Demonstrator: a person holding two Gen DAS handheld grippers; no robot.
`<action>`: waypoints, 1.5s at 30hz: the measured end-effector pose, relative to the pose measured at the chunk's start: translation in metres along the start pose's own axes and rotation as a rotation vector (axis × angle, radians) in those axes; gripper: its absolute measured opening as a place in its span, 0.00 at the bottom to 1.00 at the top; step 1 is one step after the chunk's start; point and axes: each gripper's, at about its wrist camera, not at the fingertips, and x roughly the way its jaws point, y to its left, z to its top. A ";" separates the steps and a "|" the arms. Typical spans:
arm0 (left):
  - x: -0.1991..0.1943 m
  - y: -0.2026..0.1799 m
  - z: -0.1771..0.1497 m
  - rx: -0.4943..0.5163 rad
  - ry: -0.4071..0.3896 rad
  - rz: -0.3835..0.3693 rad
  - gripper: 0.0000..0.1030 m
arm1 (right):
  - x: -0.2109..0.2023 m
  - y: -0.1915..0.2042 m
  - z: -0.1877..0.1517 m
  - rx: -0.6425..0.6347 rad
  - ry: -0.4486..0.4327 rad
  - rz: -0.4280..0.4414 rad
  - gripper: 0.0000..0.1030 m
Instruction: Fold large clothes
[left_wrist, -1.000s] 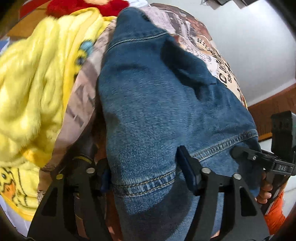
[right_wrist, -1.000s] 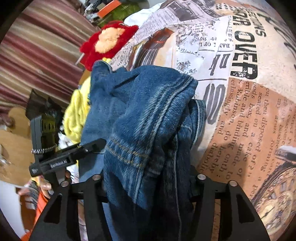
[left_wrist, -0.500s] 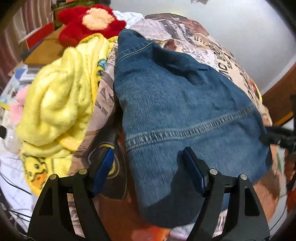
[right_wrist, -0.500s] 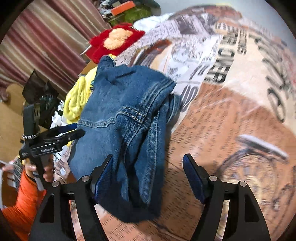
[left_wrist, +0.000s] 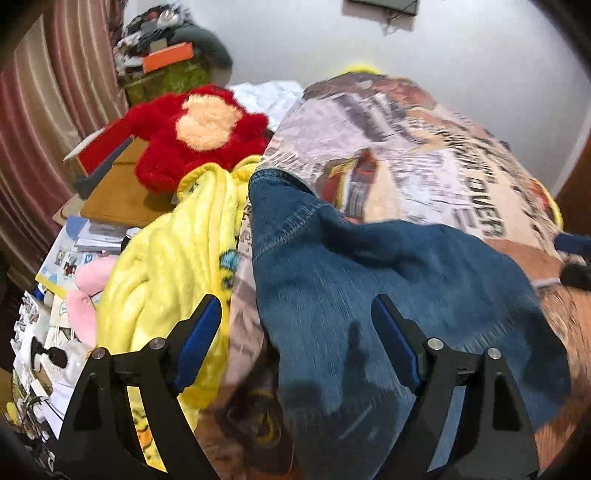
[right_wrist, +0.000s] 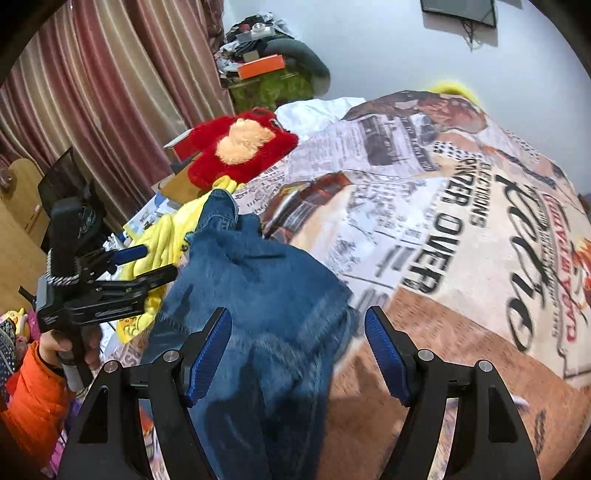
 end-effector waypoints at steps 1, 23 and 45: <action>0.010 0.000 0.004 -0.007 0.010 -0.002 0.81 | 0.010 0.001 0.002 -0.001 0.012 -0.001 0.70; -0.057 -0.034 0.021 0.067 -0.141 0.007 0.83 | -0.044 0.004 -0.006 0.016 -0.106 -0.092 0.71; -0.348 -0.057 -0.078 0.039 -0.700 -0.104 0.83 | -0.297 0.131 -0.089 -0.063 -0.706 -0.087 0.71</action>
